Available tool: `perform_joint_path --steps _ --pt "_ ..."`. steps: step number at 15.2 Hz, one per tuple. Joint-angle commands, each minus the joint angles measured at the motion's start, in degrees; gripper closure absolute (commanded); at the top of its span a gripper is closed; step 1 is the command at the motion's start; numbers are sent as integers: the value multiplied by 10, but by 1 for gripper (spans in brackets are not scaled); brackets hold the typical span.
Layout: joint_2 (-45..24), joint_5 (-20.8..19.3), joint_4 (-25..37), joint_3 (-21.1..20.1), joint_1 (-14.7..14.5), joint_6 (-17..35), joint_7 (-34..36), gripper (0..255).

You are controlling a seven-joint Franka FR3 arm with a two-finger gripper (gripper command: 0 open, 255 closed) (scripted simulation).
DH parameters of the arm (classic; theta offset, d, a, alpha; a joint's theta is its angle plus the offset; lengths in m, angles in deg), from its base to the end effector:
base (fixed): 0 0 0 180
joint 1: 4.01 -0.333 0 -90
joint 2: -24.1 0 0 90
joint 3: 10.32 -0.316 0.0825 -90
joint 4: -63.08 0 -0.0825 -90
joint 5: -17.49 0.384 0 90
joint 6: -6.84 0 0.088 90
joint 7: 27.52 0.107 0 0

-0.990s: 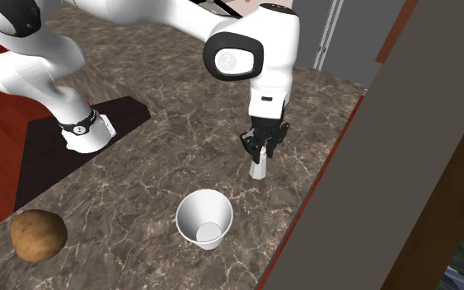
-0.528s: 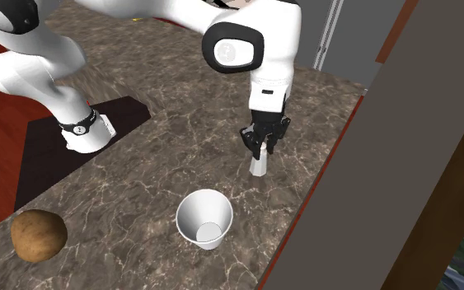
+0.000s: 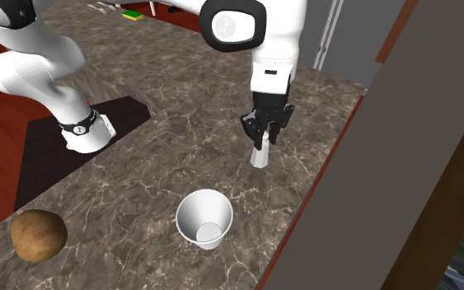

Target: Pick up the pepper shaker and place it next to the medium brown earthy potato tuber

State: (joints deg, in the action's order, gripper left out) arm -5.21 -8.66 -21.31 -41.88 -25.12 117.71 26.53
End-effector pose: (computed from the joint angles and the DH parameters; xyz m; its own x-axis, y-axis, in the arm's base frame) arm 0.4924 0.4892 0.4190 0.9855 0.0773 0.1512 0.0655 -0.9945 0.0818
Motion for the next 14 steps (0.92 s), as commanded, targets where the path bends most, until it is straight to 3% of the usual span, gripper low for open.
perform_joint_path --steps 1,14 --pt "4 3 10 -2 -1 -13 -3 255" --pt "13 16 97 -8 -13 -104 -26 255"
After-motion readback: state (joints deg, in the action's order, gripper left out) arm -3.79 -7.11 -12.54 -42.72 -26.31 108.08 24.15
